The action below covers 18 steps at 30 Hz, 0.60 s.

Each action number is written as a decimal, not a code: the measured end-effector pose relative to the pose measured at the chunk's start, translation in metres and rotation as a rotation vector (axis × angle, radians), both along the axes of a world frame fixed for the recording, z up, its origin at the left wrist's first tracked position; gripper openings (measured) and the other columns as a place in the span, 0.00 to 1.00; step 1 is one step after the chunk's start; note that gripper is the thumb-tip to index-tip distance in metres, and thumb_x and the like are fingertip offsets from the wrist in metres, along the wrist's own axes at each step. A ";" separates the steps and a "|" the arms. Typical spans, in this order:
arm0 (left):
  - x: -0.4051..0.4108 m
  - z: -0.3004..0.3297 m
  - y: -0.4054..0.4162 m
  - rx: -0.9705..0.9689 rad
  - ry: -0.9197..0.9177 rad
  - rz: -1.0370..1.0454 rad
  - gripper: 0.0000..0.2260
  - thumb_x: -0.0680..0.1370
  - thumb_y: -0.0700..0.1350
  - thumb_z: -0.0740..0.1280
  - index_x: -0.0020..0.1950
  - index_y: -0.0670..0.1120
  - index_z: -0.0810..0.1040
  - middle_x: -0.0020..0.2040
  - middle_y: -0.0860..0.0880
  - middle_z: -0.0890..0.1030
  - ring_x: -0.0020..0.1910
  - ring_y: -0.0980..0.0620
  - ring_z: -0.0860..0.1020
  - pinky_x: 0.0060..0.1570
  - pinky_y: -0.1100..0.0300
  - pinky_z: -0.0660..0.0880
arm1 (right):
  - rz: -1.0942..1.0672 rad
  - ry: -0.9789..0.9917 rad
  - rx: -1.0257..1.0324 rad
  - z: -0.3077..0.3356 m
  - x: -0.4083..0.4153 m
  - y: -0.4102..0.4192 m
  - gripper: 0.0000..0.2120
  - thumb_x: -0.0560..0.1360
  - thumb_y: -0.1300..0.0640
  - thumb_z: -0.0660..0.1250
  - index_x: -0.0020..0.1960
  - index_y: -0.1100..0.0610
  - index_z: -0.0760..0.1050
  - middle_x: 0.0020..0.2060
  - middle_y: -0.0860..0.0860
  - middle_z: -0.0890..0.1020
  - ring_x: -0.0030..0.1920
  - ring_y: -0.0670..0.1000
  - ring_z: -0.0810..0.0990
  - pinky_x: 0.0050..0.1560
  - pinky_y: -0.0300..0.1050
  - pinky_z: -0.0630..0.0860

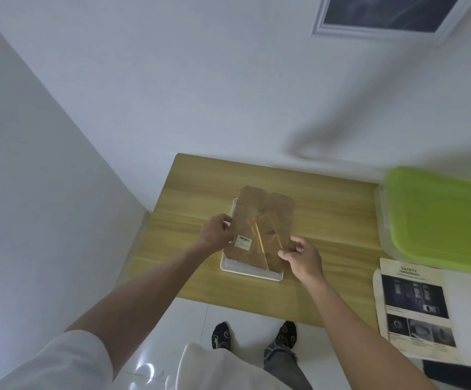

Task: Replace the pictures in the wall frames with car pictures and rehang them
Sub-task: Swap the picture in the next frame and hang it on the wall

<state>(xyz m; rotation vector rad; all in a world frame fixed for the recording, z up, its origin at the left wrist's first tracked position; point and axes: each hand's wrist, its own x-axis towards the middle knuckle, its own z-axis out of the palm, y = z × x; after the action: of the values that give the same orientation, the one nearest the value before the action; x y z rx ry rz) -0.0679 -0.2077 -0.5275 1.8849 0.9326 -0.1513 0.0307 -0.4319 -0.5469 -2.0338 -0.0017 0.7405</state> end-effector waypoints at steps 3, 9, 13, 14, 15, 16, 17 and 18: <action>-0.012 -0.005 0.004 0.012 -0.007 -0.009 0.18 0.69 0.35 0.70 0.57 0.45 0.79 0.40 0.48 0.81 0.32 0.52 0.76 0.28 0.61 0.71 | 0.022 -0.022 -0.043 -0.001 -0.012 0.005 0.27 0.70 0.62 0.77 0.67 0.55 0.75 0.53 0.50 0.82 0.55 0.50 0.81 0.57 0.41 0.74; -0.018 -0.015 0.004 0.052 -0.007 -0.044 0.21 0.68 0.32 0.67 0.60 0.44 0.80 0.43 0.48 0.82 0.37 0.51 0.79 0.33 0.62 0.73 | 0.009 -0.070 -0.107 0.006 -0.015 0.007 0.23 0.71 0.66 0.75 0.64 0.56 0.76 0.44 0.44 0.79 0.49 0.47 0.78 0.52 0.38 0.70; -0.018 -0.019 0.001 0.078 -0.003 -0.057 0.18 0.69 0.33 0.67 0.57 0.44 0.82 0.42 0.48 0.83 0.33 0.52 0.77 0.30 0.60 0.73 | -0.002 -0.067 -0.127 0.006 -0.019 0.006 0.23 0.70 0.66 0.75 0.63 0.57 0.77 0.42 0.42 0.79 0.48 0.47 0.79 0.51 0.37 0.69; -0.019 -0.020 0.001 0.095 -0.003 -0.068 0.17 0.69 0.34 0.67 0.56 0.45 0.83 0.43 0.48 0.83 0.35 0.51 0.78 0.32 0.59 0.74 | -0.003 -0.066 -0.131 0.005 -0.021 0.006 0.23 0.70 0.66 0.75 0.63 0.57 0.77 0.43 0.44 0.80 0.48 0.48 0.79 0.51 0.37 0.70; -0.020 -0.019 0.001 0.106 -0.002 -0.084 0.17 0.69 0.34 0.67 0.54 0.46 0.84 0.43 0.47 0.84 0.37 0.50 0.79 0.34 0.60 0.74 | -0.005 -0.067 -0.137 0.004 -0.022 0.006 0.24 0.69 0.66 0.76 0.63 0.57 0.78 0.45 0.46 0.81 0.48 0.48 0.80 0.51 0.37 0.70; -0.021 -0.020 0.001 0.110 -0.002 -0.099 0.16 0.69 0.33 0.66 0.53 0.46 0.85 0.43 0.47 0.84 0.38 0.49 0.79 0.35 0.61 0.73 | -0.003 -0.067 -0.145 0.003 -0.023 0.007 0.24 0.69 0.65 0.76 0.63 0.57 0.78 0.47 0.48 0.82 0.49 0.48 0.80 0.51 0.37 0.71; -0.021 -0.020 0.002 0.105 -0.002 -0.107 0.17 0.68 0.33 0.66 0.51 0.46 0.86 0.42 0.46 0.84 0.38 0.50 0.79 0.33 0.63 0.72 | 0.001 -0.070 -0.154 0.002 -0.023 0.007 0.24 0.69 0.65 0.76 0.63 0.56 0.78 0.48 0.49 0.83 0.49 0.49 0.81 0.50 0.37 0.71; -0.021 -0.022 0.003 0.098 -0.004 -0.111 0.16 0.68 0.32 0.66 0.50 0.46 0.86 0.41 0.47 0.84 0.36 0.51 0.78 0.30 0.64 0.70 | 0.005 -0.072 -0.167 0.000 -0.023 0.008 0.24 0.69 0.64 0.76 0.63 0.56 0.78 0.49 0.50 0.83 0.48 0.49 0.81 0.51 0.37 0.72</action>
<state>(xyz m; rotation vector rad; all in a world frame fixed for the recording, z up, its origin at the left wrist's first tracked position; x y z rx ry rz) -0.0891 -0.2048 -0.5496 2.0283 0.8462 -0.1710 0.0072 -0.4243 -0.5465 -2.2194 0.0141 0.6900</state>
